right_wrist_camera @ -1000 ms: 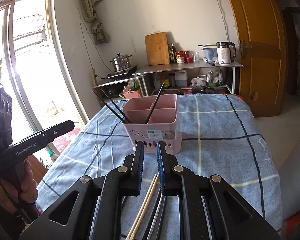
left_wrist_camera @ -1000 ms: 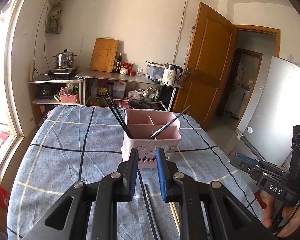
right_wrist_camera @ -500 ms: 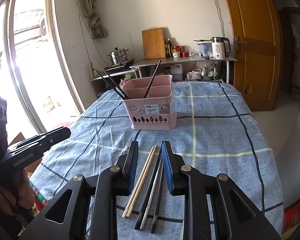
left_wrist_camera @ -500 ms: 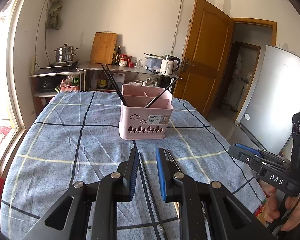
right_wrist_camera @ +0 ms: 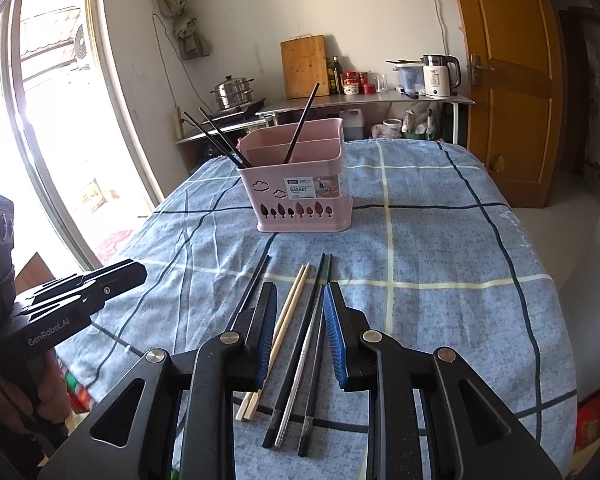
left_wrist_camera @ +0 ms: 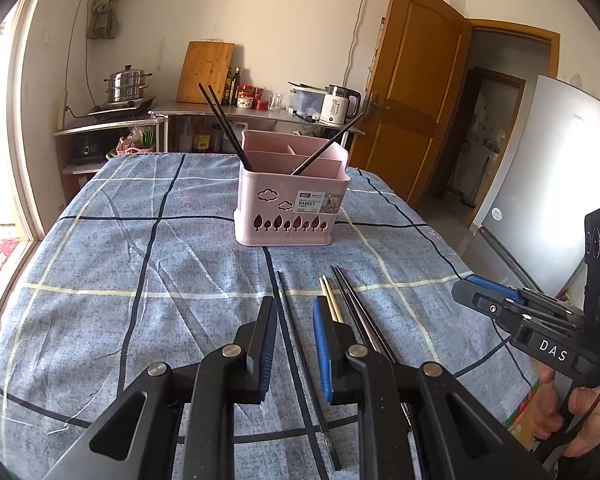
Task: Organize utensils
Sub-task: 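Withdraw both open tools from the basket toward the remaining chopsticks, then close the left tool on a black chopstick while the right tool grasps another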
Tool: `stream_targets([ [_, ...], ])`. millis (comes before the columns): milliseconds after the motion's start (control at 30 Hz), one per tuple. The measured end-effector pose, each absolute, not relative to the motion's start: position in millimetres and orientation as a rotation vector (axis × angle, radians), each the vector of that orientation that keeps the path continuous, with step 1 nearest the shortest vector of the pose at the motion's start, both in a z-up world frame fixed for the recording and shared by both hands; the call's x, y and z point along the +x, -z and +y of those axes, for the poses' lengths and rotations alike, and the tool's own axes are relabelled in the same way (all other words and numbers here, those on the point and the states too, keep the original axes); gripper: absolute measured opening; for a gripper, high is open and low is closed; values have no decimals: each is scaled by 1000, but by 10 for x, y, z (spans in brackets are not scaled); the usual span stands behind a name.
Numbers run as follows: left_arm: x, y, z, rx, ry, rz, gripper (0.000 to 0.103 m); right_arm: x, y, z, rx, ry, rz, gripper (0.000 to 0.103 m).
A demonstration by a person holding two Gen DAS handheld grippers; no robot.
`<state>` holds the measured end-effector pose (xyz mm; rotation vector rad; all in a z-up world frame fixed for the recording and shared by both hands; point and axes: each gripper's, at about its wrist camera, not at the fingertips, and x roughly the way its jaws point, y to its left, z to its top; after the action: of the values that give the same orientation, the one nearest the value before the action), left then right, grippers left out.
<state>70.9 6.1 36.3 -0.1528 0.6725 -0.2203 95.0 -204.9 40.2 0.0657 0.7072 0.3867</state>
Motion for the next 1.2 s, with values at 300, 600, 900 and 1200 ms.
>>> stream_targets([
  [300,945,-133,35,-148,219,734,18,1169,-187,-1980,46,-376,769,25],
  [600,1444,243,-48,-153,223,842,18,1541,149,-1909,38,-357,874,20],
  [900,1744,505,-87,-176,228,908,18,1793,418,-1826,19,-347,962,16],
  [1200,1900,628,-170,-164,220,940,18,1853,513,-1797,10,-346,990,13],
])
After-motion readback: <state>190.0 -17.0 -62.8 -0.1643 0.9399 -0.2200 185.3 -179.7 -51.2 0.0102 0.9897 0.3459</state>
